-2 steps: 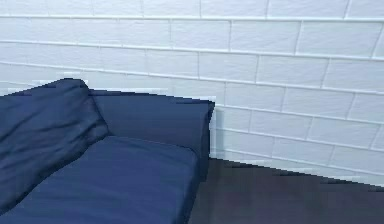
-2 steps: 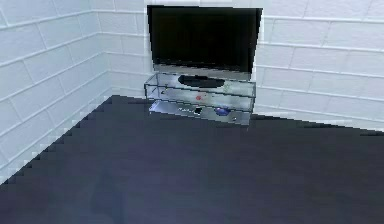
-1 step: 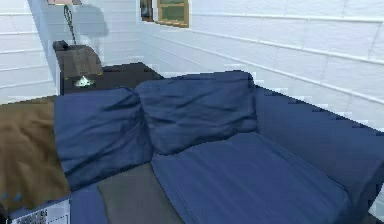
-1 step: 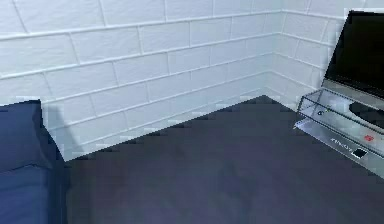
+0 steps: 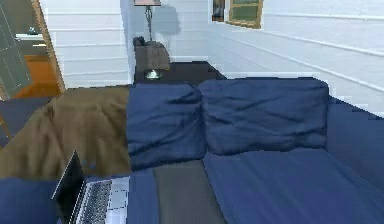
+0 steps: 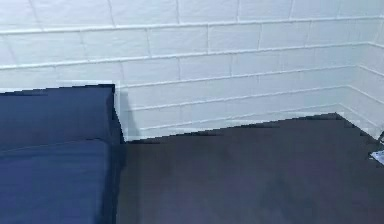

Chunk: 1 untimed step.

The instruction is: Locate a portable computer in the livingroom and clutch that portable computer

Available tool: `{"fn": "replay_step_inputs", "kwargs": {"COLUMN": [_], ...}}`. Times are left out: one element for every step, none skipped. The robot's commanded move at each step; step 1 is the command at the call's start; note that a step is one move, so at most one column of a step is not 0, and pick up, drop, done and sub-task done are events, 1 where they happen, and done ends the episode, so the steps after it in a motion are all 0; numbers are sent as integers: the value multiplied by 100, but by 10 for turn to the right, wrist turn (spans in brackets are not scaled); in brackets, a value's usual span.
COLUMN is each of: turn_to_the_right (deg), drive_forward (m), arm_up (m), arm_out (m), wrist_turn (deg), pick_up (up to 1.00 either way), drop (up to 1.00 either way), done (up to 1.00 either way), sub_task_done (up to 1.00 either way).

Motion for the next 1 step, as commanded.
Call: {"fn": "replay_step_inputs", "kwargs": {"turn_to_the_right": [450], "drive_forward": [0], "arm_up": [0], "arm_out": [0], "wrist_turn": [0], "pick_up": [0], "drop": [0], "done": [0], "sub_task_done": [0]}}
